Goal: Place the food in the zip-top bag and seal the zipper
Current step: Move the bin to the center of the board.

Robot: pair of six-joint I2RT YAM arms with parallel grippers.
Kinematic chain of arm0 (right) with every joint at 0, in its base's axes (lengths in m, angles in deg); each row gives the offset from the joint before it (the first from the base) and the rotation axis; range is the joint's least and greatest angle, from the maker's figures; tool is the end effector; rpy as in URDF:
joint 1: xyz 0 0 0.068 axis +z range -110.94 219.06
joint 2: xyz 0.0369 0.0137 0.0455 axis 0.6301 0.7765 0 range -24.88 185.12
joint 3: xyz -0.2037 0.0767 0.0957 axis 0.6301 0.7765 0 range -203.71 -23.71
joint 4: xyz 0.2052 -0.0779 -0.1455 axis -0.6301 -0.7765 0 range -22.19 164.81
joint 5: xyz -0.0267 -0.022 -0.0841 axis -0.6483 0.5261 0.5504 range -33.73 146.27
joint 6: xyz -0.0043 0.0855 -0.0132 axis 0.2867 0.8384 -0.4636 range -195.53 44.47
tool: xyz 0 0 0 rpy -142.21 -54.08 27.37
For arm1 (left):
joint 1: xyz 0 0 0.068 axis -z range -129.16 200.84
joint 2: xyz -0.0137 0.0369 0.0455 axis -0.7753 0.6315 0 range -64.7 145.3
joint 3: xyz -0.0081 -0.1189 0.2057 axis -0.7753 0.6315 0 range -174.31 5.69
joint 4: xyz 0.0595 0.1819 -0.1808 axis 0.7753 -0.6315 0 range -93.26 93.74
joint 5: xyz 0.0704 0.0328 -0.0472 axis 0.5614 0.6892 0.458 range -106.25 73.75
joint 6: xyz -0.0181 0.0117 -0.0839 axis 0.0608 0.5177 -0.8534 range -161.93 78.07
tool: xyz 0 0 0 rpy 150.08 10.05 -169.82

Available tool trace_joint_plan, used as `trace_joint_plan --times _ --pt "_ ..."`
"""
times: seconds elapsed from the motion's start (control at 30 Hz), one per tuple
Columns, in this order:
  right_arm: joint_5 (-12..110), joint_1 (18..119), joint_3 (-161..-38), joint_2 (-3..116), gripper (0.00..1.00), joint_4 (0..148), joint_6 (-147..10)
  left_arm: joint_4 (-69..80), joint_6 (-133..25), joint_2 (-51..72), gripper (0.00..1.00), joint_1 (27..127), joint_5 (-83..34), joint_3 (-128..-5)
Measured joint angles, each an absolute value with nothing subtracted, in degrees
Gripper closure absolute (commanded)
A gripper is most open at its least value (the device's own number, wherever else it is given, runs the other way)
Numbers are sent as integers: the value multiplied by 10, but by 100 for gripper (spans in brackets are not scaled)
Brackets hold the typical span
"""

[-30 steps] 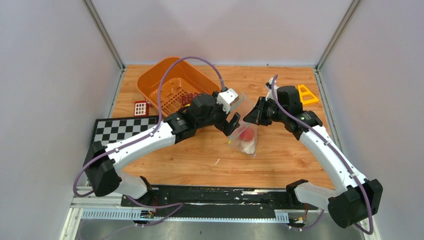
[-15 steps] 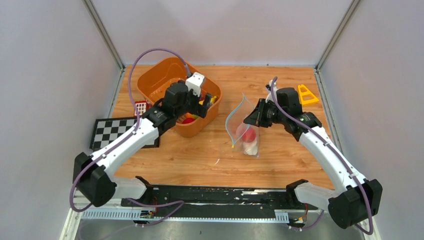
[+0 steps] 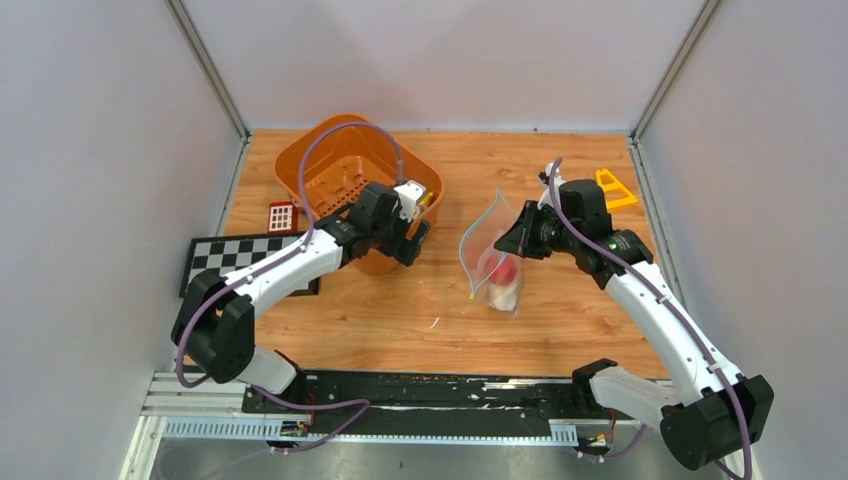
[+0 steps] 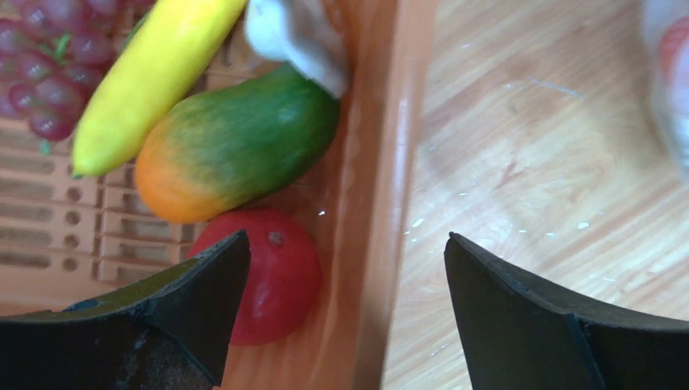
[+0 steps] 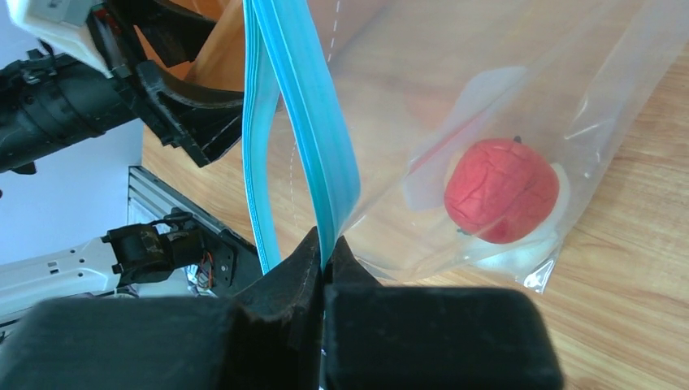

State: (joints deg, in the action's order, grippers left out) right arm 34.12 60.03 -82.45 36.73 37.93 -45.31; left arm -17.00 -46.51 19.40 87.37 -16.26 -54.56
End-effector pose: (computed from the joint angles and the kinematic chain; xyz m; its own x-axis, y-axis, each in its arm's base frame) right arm 0.2445 0.1246 0.2687 -0.8190 0.1854 -0.5431 -0.2198 0.7729 0.5953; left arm 0.2843 -0.2107 0.1892 -0.6097 0.3524 -0.7100 0.5485 0.8342 -0.0570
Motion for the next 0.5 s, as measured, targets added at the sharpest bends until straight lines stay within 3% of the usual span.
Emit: trace_joint_plan --times 0.23,0.5 --pt "377 600 -830 357 100 347 -466 -136 -476 162 9 890 -268 -509" --pt "456 600 -832 329 100 320 -482 -103 -539 112 13 990 -311 -456"
